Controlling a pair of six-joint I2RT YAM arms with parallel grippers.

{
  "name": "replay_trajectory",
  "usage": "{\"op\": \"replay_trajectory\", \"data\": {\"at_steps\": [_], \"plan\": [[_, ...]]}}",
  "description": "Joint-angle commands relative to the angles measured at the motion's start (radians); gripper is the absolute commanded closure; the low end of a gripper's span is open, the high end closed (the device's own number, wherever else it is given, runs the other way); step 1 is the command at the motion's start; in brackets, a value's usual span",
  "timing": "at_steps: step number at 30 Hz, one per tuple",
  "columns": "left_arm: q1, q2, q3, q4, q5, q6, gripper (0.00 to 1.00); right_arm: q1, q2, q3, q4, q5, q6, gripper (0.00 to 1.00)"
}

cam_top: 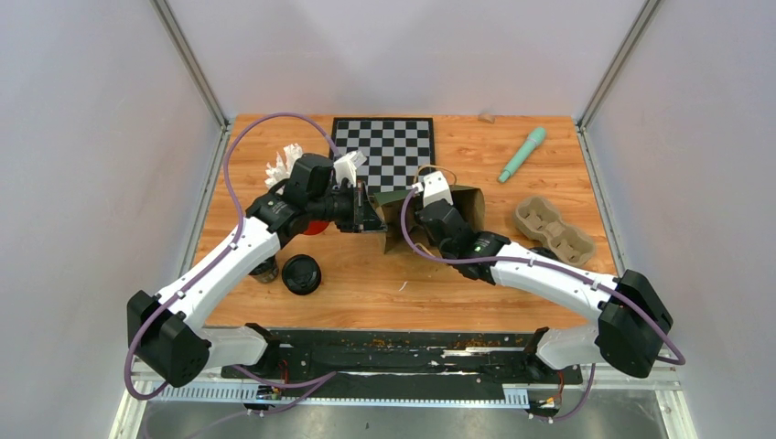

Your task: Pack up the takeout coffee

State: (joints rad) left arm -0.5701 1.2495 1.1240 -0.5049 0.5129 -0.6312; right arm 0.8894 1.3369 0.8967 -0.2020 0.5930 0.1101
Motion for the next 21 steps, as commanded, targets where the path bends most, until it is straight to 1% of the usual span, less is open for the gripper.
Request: {"op": "replay_trajectory", "data": {"at_steps": [1,10,17,18,19,20,21], "plan": [[-0.006,0.006,-0.002,0.022,0.009,-0.002,0.87,0.005,-0.009,0.003,0.063,-0.012,-0.025,0.77],[-0.005,0.007,-0.002,0.019,0.001,0.003,0.87,0.005,-0.058,-0.005,0.095,-0.080,-0.058,0.88],[-0.006,0.007,-0.002,0.013,-0.002,0.007,0.87,0.005,-0.073,-0.007,0.091,-0.104,-0.065,0.92],[-0.007,0.006,-0.002,0.013,-0.003,0.007,0.87,0.005,-0.072,-0.007,0.087,-0.099,-0.062,0.92],[-0.006,0.007,-0.003,0.012,-0.004,0.008,0.87,0.005,-0.069,-0.007,0.080,-0.087,-0.057,0.87],[-0.006,0.006,-0.002,0.012,-0.003,0.008,0.87,0.005,-0.065,-0.006,0.071,-0.064,-0.051,0.80],[-0.006,0.006,-0.002,0.012,-0.003,0.008,0.87,0.005,-0.059,-0.004,0.056,-0.036,-0.039,0.74]]}}
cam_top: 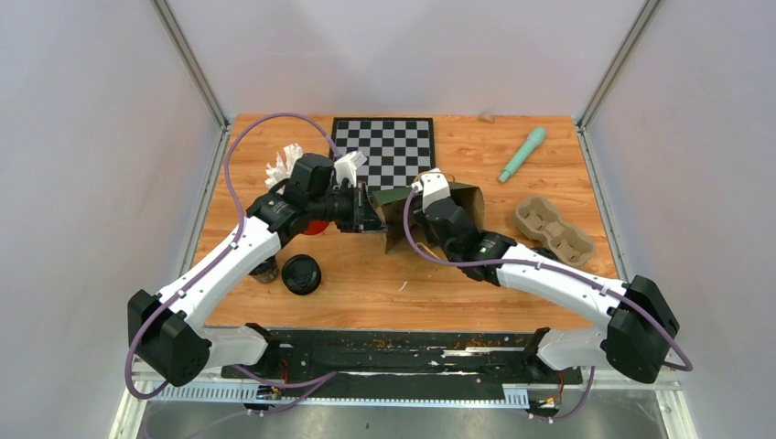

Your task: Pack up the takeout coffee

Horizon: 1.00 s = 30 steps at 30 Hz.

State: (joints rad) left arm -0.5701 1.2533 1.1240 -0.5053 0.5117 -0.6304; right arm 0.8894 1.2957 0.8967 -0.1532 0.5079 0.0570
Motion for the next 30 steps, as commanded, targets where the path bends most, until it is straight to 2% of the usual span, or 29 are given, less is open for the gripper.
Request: {"op": "replay_trajectory", "data": {"at_steps": [1,5,9,17,21,25,30], "plan": [[-0.006,0.003,-0.002,0.010,-0.001,0.008,0.87,0.004,-0.011,-0.001,0.001,0.066,0.020,0.72],[-0.005,0.003,-0.001,0.009,0.001,0.003,0.87,0.003,0.027,0.008,-0.020,0.106,0.040,0.55],[-0.006,0.003,0.000,0.008,0.005,0.000,0.87,0.003,0.061,0.006,-0.005,0.149,0.035,0.44],[-0.006,-0.002,-0.023,0.020,0.014,-0.014,0.87,-0.009,0.106,-0.012,0.071,0.168,0.015,0.39],[-0.006,-0.004,-0.024,0.024,0.017,-0.018,0.87,-0.018,0.129,-0.018,0.085,0.175,0.012,0.51],[-0.005,-0.001,-0.022,0.024,0.017,-0.017,0.87,-0.022,0.121,-0.042,0.136,0.148,-0.012,0.71],[-0.006,0.007,-0.017,0.022,0.013,-0.010,0.87,-0.021,0.104,-0.035,0.145,0.100,-0.043,0.85]]}}
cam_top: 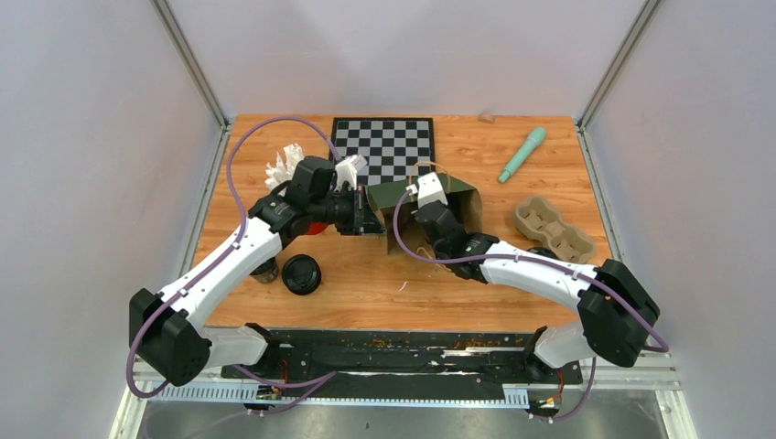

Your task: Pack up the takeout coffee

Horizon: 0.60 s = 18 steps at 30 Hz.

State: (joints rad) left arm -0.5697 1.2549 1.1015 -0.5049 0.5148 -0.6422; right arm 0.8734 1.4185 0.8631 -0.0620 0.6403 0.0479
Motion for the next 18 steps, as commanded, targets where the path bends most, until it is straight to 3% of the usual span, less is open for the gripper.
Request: {"op": "replay_trajectory", "data": {"at_steps": [1,5,16,18], "plan": [[-0.006,0.010,0.008,0.021,0.009,0.002,0.87,-0.005,-0.025,0.000,0.053,-0.043,-0.039,0.88],[-0.006,0.019,0.015,0.018,0.007,0.007,0.87,-0.005,-0.050,0.004,0.080,-0.106,-0.043,1.00],[-0.007,0.024,0.031,-0.004,-0.003,0.027,0.87,-0.005,-0.122,-0.010,0.067,-0.215,-0.104,1.00],[-0.006,0.025,0.036,-0.008,-0.004,0.032,0.87,-0.010,-0.128,-0.012,0.025,-0.222,-0.116,0.92]]}}
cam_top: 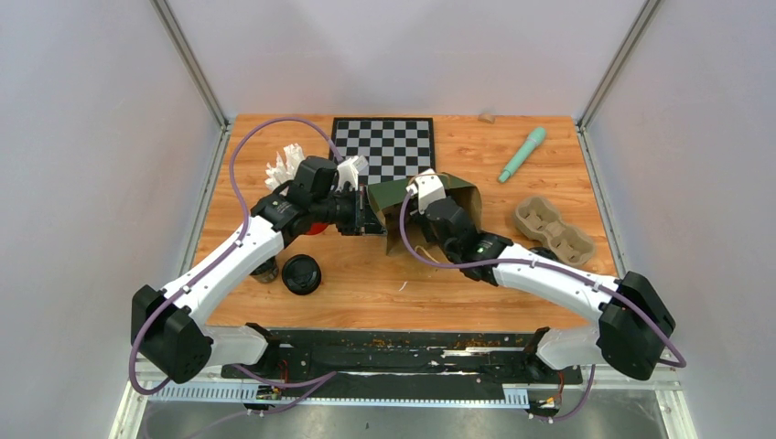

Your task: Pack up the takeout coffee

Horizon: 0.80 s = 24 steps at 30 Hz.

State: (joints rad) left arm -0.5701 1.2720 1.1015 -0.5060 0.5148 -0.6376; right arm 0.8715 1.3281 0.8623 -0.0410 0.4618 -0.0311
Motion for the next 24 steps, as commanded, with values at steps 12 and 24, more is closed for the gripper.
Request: {"op": "replay_trajectory", "data": {"at_steps": [12,24], "plan": [[-0.006,0.014,0.077,-0.041,0.017,0.051,0.87,-0.037,-0.025,0.064,-0.200,-0.315,-0.400,0.37],[-0.006,0.001,0.053,0.003,0.062,0.061,0.87,-0.037,0.088,0.181,-0.316,-0.270,-0.671,0.11]]}}
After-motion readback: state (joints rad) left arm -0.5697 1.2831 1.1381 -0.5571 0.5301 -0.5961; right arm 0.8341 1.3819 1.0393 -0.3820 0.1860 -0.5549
